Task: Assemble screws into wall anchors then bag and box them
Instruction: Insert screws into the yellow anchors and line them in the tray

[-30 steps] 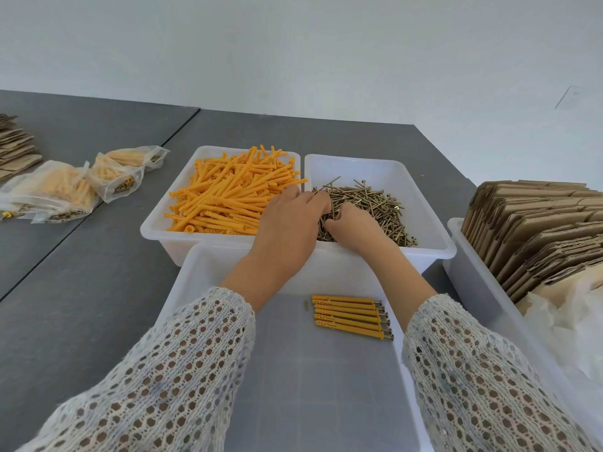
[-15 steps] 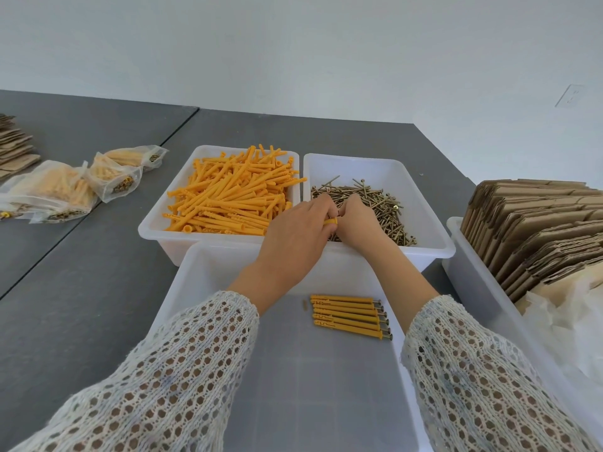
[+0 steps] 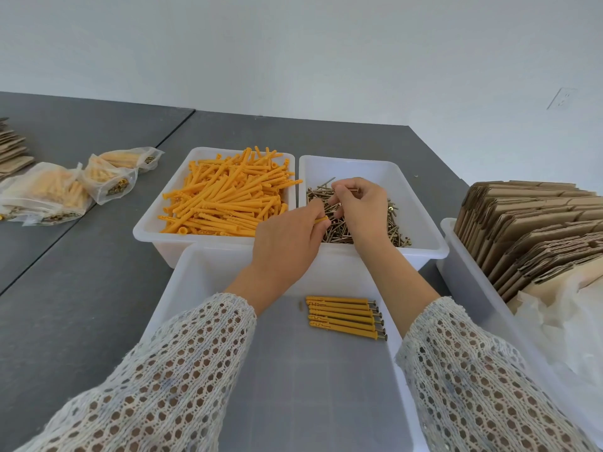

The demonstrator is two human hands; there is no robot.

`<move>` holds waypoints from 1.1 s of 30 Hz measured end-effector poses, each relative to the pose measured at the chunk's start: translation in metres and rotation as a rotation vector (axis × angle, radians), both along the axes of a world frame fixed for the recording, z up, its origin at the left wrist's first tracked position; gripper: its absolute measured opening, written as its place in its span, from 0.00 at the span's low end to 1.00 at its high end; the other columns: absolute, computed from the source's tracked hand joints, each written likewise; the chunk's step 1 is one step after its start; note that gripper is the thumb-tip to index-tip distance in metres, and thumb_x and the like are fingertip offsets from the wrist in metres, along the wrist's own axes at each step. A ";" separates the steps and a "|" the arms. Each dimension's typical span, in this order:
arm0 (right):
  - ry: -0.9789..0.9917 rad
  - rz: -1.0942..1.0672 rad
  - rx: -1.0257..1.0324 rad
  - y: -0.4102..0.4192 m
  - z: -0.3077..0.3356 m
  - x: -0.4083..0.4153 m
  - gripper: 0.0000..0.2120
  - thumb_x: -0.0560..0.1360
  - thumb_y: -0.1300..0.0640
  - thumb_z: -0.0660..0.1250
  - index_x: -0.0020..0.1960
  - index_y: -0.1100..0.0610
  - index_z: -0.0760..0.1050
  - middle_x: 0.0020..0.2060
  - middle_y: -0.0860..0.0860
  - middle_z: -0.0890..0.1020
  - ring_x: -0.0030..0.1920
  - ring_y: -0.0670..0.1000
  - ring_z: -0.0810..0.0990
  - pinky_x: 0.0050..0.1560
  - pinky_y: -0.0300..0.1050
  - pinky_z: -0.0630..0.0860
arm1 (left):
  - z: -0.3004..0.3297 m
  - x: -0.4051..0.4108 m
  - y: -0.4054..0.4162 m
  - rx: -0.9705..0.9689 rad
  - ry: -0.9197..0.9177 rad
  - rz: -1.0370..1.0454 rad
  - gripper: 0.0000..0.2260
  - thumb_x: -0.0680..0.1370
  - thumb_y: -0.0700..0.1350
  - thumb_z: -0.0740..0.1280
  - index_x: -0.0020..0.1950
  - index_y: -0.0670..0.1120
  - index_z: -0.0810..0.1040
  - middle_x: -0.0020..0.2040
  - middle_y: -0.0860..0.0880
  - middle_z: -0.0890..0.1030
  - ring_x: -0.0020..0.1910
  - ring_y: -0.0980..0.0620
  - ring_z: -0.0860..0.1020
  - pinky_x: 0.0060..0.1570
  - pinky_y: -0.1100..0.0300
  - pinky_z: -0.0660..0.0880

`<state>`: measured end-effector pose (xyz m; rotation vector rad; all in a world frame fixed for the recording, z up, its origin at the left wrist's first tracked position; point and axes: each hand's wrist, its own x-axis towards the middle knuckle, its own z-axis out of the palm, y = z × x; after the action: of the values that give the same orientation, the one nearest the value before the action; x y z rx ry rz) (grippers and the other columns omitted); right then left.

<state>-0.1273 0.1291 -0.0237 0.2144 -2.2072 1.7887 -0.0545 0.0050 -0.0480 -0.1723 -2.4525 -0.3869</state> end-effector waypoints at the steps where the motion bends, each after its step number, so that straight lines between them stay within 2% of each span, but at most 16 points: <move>1: -0.016 -0.002 -0.070 -0.001 0.000 0.000 0.08 0.79 0.60 0.65 0.44 0.58 0.81 0.30 0.50 0.82 0.24 0.45 0.75 0.30 0.35 0.74 | -0.001 -0.001 0.000 0.017 -0.017 0.026 0.08 0.84 0.52 0.60 0.48 0.51 0.72 0.28 0.56 0.67 0.26 0.56 0.66 0.25 0.60 0.55; 3: -0.111 -0.021 -0.264 0.000 0.000 -0.003 0.14 0.82 0.56 0.60 0.42 0.59 0.78 0.28 0.51 0.78 0.23 0.46 0.72 0.26 0.36 0.71 | -0.002 -0.004 -0.002 0.052 -0.055 0.063 0.09 0.84 0.53 0.59 0.48 0.51 0.71 0.27 0.56 0.65 0.26 0.57 0.65 0.25 0.60 0.55; 5: -0.235 -0.053 -0.478 0.004 0.002 -0.006 0.19 0.84 0.52 0.56 0.39 0.58 0.73 0.25 0.50 0.72 0.21 0.46 0.66 0.22 0.37 0.65 | -0.002 -0.007 -0.004 0.087 -0.077 0.078 0.10 0.84 0.53 0.58 0.48 0.51 0.72 0.28 0.55 0.68 0.28 0.54 0.68 0.26 0.60 0.56; 8: -0.349 -0.058 -0.688 0.008 0.003 -0.010 0.19 0.84 0.52 0.54 0.36 0.57 0.67 0.22 0.50 0.64 0.21 0.47 0.58 0.22 0.39 0.58 | -0.002 -0.010 -0.007 0.138 -0.103 0.090 0.11 0.84 0.54 0.58 0.46 0.52 0.72 0.30 0.54 0.73 0.30 0.53 0.71 0.26 0.60 0.59; 12: -0.354 0.002 -0.609 0.004 0.003 -0.008 0.20 0.85 0.52 0.53 0.36 0.57 0.67 0.19 0.49 0.63 0.20 0.47 0.58 0.23 0.38 0.57 | -0.001 -0.012 -0.009 0.126 -0.116 0.080 0.11 0.84 0.53 0.57 0.46 0.51 0.73 0.32 0.54 0.75 0.32 0.52 0.73 0.27 0.60 0.59; 17: -0.349 0.116 -0.478 0.001 0.005 -0.004 0.19 0.84 0.53 0.54 0.36 0.57 0.68 0.21 0.49 0.65 0.22 0.48 0.60 0.25 0.40 0.59 | -0.001 -0.011 -0.008 0.123 -0.113 0.082 0.11 0.84 0.53 0.57 0.48 0.50 0.76 0.32 0.53 0.76 0.31 0.51 0.73 0.27 0.60 0.59; 22: -0.353 0.148 -0.476 0.000 0.005 -0.004 0.19 0.84 0.52 0.54 0.37 0.57 0.68 0.20 0.49 0.65 0.21 0.47 0.61 0.24 0.38 0.60 | -0.001 -0.010 -0.008 0.114 -0.107 0.077 0.11 0.84 0.53 0.58 0.48 0.50 0.75 0.31 0.53 0.75 0.31 0.51 0.72 0.27 0.60 0.59; 28: -0.382 0.019 -0.583 0.005 0.004 -0.007 0.19 0.84 0.52 0.54 0.37 0.57 0.68 0.19 0.48 0.64 0.20 0.46 0.61 0.22 0.37 0.60 | -0.001 -0.010 -0.008 0.105 -0.105 0.073 0.12 0.84 0.53 0.57 0.50 0.50 0.76 0.33 0.53 0.76 0.32 0.50 0.73 0.27 0.60 0.60; 33: -0.409 0.124 -0.498 0.003 0.005 -0.006 0.19 0.84 0.51 0.54 0.37 0.57 0.68 0.20 0.48 0.66 0.22 0.47 0.63 0.24 0.38 0.62 | -0.001 -0.010 -0.007 0.102 -0.101 0.069 0.12 0.84 0.52 0.57 0.50 0.50 0.76 0.33 0.52 0.77 0.32 0.50 0.74 0.27 0.59 0.65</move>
<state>-0.1337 0.1320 -0.0192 -0.1394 -1.9240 2.5696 -0.0641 -0.0024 -0.0487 -0.0254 -2.5225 -0.5000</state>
